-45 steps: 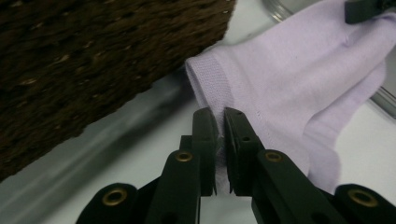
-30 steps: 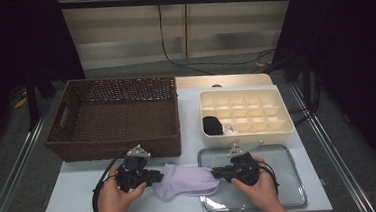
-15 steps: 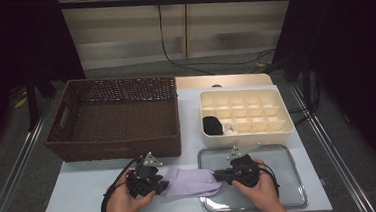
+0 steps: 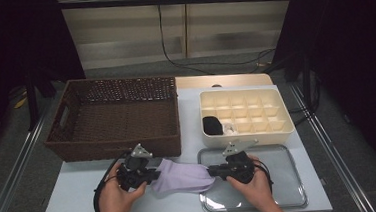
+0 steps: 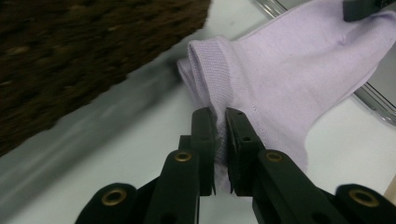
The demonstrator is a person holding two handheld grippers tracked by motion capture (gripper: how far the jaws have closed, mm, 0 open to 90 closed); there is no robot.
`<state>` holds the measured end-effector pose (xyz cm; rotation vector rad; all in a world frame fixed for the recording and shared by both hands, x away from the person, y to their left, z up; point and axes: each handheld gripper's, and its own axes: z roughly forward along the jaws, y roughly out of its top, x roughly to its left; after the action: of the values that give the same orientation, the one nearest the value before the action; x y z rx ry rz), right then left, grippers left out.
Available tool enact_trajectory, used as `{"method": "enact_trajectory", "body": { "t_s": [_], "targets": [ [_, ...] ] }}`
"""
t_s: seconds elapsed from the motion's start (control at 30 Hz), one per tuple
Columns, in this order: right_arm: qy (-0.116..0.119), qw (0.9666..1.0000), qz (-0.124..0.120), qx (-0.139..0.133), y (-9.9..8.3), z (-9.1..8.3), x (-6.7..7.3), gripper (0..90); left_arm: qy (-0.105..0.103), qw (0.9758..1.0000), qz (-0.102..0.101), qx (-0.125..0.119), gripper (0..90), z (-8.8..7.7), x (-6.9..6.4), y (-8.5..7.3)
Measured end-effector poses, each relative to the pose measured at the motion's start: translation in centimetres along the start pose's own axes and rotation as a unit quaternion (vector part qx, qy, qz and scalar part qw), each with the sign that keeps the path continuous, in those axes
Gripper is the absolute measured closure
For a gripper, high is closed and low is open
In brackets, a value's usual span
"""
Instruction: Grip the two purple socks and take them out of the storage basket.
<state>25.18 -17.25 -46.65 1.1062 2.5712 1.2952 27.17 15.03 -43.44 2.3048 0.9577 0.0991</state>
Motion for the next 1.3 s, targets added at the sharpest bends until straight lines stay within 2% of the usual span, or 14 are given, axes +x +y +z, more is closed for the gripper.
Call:
{"method": "enact_trajectory", "body": {
  "t_s": [0.1,0.17,0.2,0.3,0.33,0.4,0.6,0.63,0.7,0.83,0.9,1.03,1.1,1.3],
  "targets": [
    [0.005,1.0,-0.005,-0.006,0.6,1.3,0.4,86.8,0.014,0.9999,-0.007,-0.001,82.9,-0.5,1.1,-0.4],
    [0.008,0.9999,-0.008,0.002,0.6,2.1,0.6,86.7,0.01,0.9999,-0.006,0.012,82.0,-0.2,1.4,-0.6],
    [0.007,0.9999,-0.008,0.004,0.5,2.3,0.6,86.7,0.011,0.9999,-0.003,0.0,80.5,0.0,1.3,-0.8],
    [0.004,0.9999,-0.012,0.001,0.5,2.1,0.5,86.6,0.02,0.9998,-0.001,0.003,70.7,0.2,1.1,-0.8],
    [0.003,1.0,-0.009,-0.001,0.5,1.9,0.5,86.6,0.011,0.9999,-0.007,-0.005,67.5,0.1,1.0,-0.7],
    [0.004,0.9999,-0.01,-0.008,0.4,1.4,0.3,86.3,0.013,0.9999,-0.003,-0.003,64.5,0.1,0.8,-0.5],
    [0.001,0.9998,-0.014,-0.012,0.1,0.4,0.4,82.6,0.024,0.9996,-0.012,-0.002,63.0,0.1,0.9,-0.5],
    [0.001,0.9998,-0.013,-0.014,0.1,0.2,0.5,82.2,0.02,0.9996,-0.017,-0.005,62.6,0.0,1.0,-0.5],
    [0.001,0.9998,-0.012,-0.016,0.1,-0.2,0.5,85.1,0.026,0.9994,-0.023,-0.008,62.6,-0.2,1.2,-0.6],
    [0.004,0.9997,-0.023,0.003,0.0,-0.1,0.7,88.1,0.016,0.9995,-0.026,-0.006,63.3,0.1,1.3,-0.8],
    [0.003,0.9995,-0.026,0.018,-0.1,0.3,0.8,88.7,0.022,0.9994,-0.027,-0.005,63.2,0.3,1.4,-0.8],
    [-0.004,0.9991,-0.038,0.022,-0.1,0.2,1.0,89.2,0.021,0.9995,-0.025,-0.005,63.9,0.4,1.3,-0.8],
    [-0.005,0.9992,-0.034,0.018,0.0,-0.3,1.1,89.2,0.022,0.9995,-0.022,-0.005,64.4,0.5,1.2,-0.8],
    [0.014,0.9997,-0.015,0.013,-0.3,-0.6,0.7,89.0,0.023,0.9995,-0.019,-0.003,65.9,0.7,1.0,-0.8]
  ]
}}
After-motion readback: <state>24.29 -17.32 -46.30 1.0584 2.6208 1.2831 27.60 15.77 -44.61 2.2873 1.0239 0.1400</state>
